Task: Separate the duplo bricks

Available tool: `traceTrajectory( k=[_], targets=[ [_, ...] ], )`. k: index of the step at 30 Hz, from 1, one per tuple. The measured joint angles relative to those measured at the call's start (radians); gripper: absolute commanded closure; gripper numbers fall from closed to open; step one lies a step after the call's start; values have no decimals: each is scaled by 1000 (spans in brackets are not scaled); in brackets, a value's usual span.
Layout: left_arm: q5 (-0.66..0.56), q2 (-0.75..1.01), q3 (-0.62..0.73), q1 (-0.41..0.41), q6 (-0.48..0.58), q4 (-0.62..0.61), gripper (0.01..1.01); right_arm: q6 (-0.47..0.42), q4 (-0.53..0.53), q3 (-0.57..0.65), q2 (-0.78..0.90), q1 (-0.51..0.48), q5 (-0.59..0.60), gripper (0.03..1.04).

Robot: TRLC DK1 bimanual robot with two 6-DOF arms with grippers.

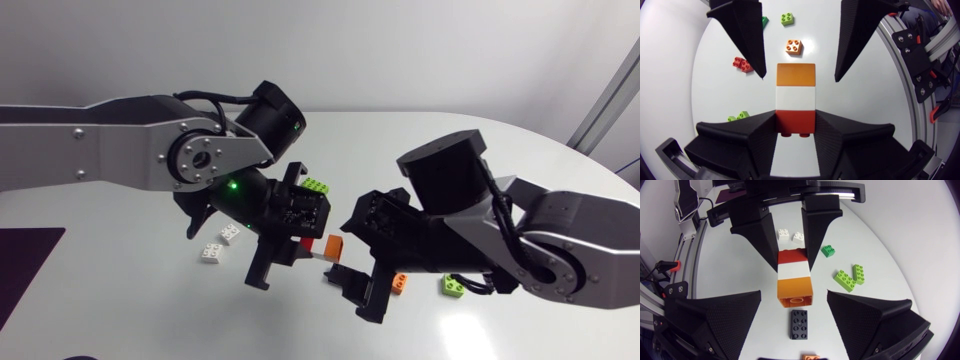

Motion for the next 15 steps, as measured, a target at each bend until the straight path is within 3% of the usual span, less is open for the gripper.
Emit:
traceTrajectory(
  k=[7, 15],
  targets=[
    [6, -24, 0, -19, -11, -6, 726, 8, 3, -1, -1, 5, -3, 274],
    [10, -55, 0, -19, -18, -15, 728, 11, 7, -9, -6, 11, -6, 738]
  ],
)
